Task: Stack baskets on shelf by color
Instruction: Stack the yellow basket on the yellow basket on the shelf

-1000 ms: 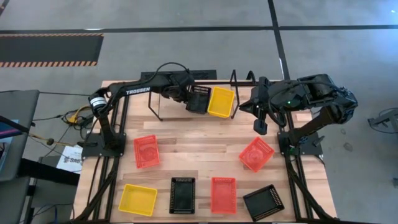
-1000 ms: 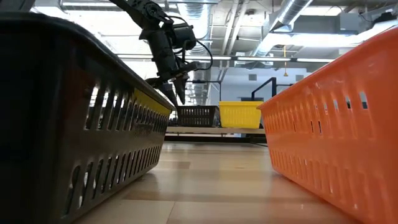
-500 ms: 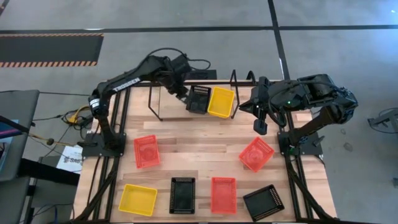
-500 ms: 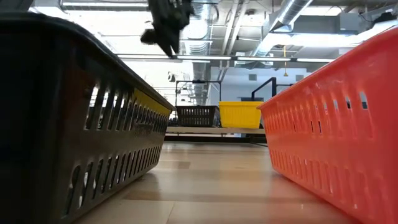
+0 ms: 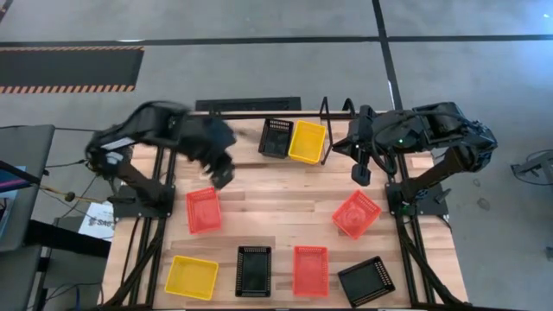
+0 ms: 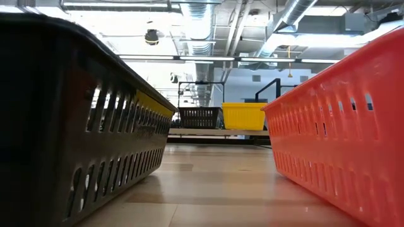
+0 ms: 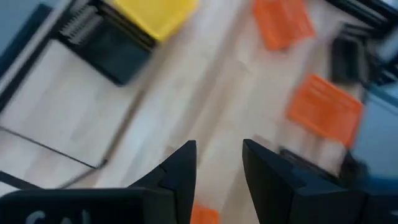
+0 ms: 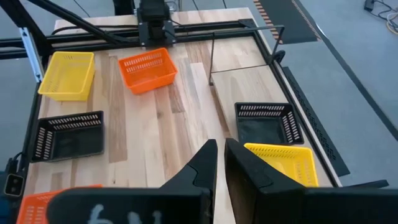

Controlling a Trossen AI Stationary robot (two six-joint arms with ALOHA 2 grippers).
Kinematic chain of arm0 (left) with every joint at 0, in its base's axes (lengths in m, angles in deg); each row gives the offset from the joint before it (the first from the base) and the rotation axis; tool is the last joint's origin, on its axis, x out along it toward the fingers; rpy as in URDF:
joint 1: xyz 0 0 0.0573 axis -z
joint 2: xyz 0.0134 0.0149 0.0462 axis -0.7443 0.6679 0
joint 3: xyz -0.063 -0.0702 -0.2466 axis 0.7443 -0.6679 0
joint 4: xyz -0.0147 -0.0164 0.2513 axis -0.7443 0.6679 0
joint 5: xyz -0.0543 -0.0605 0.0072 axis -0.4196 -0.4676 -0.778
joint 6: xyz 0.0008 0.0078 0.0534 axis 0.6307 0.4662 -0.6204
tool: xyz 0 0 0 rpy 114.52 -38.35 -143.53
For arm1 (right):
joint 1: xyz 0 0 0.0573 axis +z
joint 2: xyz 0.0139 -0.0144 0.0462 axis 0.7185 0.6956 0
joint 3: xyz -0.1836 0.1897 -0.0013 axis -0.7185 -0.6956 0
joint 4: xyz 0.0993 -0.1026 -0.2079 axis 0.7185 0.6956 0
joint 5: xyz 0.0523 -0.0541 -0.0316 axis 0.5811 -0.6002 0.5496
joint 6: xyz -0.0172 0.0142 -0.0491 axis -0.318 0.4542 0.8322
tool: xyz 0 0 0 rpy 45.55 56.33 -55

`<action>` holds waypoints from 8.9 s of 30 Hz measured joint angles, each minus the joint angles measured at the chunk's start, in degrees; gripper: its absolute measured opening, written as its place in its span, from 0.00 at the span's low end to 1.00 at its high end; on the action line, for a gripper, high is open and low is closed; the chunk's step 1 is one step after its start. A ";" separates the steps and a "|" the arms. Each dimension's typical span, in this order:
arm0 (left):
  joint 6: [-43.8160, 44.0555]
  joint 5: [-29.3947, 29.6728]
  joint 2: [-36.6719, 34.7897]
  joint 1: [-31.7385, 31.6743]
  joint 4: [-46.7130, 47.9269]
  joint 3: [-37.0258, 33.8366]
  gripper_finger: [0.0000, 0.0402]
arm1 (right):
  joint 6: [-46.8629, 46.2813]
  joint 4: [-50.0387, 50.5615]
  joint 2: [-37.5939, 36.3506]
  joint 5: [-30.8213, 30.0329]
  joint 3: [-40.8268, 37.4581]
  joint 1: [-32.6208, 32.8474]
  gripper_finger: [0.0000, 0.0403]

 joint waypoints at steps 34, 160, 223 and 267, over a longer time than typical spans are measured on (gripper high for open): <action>8.97 -19.93 -4.75 36.13 -29.72 -57.32 0.29 | 0.00 0.02 0.02 0.04 0.00 0.02 0.13; -17.26 20.16 -2.26 -1.35 -28.32 -24.23 0.00 | 1.17 3.54 31.35 -0.45 14.91 -14.86 0.02; -1.14 25.67 -9.34 7.97 -0.03 -6.34 0.39 | 37.03 13.77 42.79 21.26 14.88 -44.49 0.00; -1.14 26.15 -9.34 7.93 0.00 -6.34 0.39 | 33.72 10.94 43.67 18.21 6.01 -46.34 0.00</action>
